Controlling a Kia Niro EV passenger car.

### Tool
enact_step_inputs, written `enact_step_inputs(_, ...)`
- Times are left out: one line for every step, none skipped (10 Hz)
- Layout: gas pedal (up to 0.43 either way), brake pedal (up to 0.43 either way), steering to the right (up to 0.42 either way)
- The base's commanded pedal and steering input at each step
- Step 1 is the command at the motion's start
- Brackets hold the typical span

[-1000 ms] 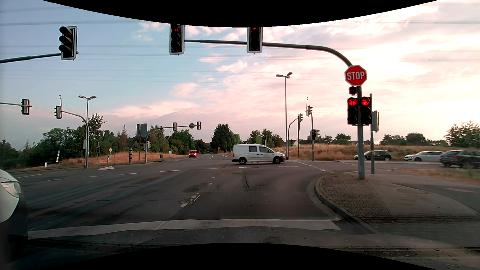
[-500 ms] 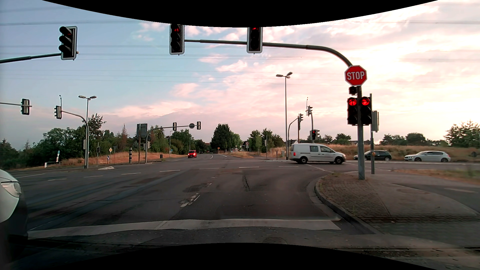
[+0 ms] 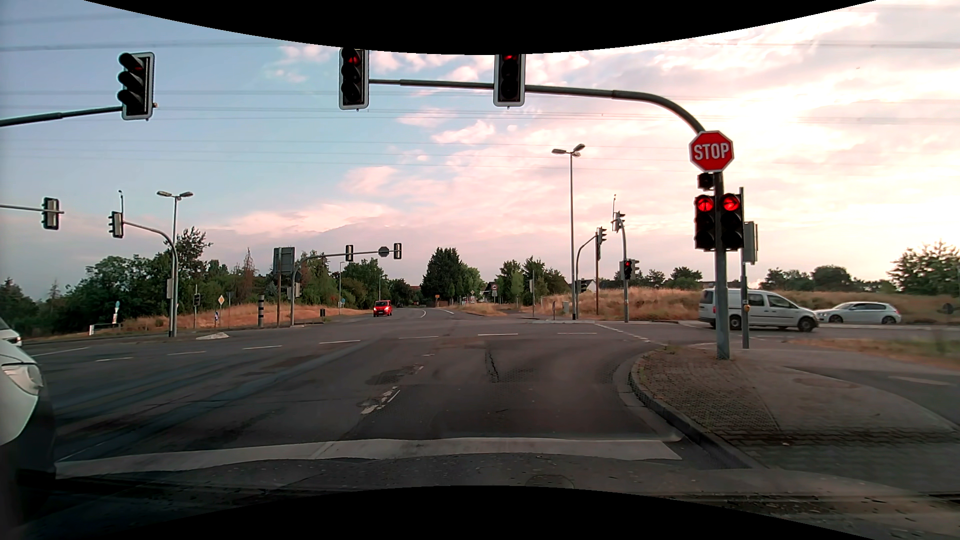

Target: Follow the waypoints while adhering to traffic rules and regulations

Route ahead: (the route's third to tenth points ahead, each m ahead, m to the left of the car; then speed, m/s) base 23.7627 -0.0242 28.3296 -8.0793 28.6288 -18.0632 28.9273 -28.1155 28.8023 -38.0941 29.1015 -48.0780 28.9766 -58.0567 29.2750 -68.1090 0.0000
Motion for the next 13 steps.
enact_step_inputs(0.000, 0.287, 0.001)
enact_step_inputs(0.000, 0.287, 0.001)
enact_step_inputs(0.000, 0.287, 0.001)
enact_step_inputs(0.000, 0.287, 0.001)
enact_step_inputs(0.000, 0.280, 0.001)
enact_step_inputs(0.000, 0.280, 0.001)
enact_step_inputs(0.000, 0.287, 0.001)
enact_step_inputs(0.000, 0.280, 0.001)
enact_step_inputs(0.000, 0.280, 0.001)
enact_step_inputs(0.000, 0.287, 0.001)
enact_step_inputs(0.000, 0.287, 0.001)
enact_step_inputs(0.000, 0.287, 0.001)
enact_step_inputs(0.000, 0.287, 0.001)
